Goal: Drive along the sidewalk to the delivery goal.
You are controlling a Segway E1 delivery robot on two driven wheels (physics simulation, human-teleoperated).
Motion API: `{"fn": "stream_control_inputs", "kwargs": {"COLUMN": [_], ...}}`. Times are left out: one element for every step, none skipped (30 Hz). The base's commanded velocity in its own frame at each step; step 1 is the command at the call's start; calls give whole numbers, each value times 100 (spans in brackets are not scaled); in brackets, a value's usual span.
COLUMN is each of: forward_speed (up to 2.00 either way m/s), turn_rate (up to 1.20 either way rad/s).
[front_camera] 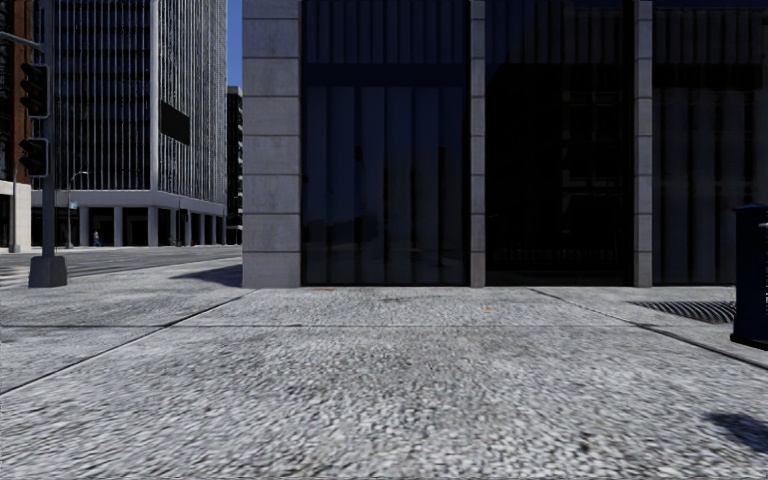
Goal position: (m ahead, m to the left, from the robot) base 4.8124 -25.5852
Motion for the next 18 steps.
{"fn": "stream_control_inputs", "kwargs": {"forward_speed": [161, 161, 161, 161, 161, 161, 161, 161, 161, 161, 161, 161, 161, 161, 161, 161, 161, 161], "turn_rate": [0, 0, 0, 0, 0, 0, 0, 0, 0, 0, 0, 0, 0, 0, 0, 0, 0, 0]}}
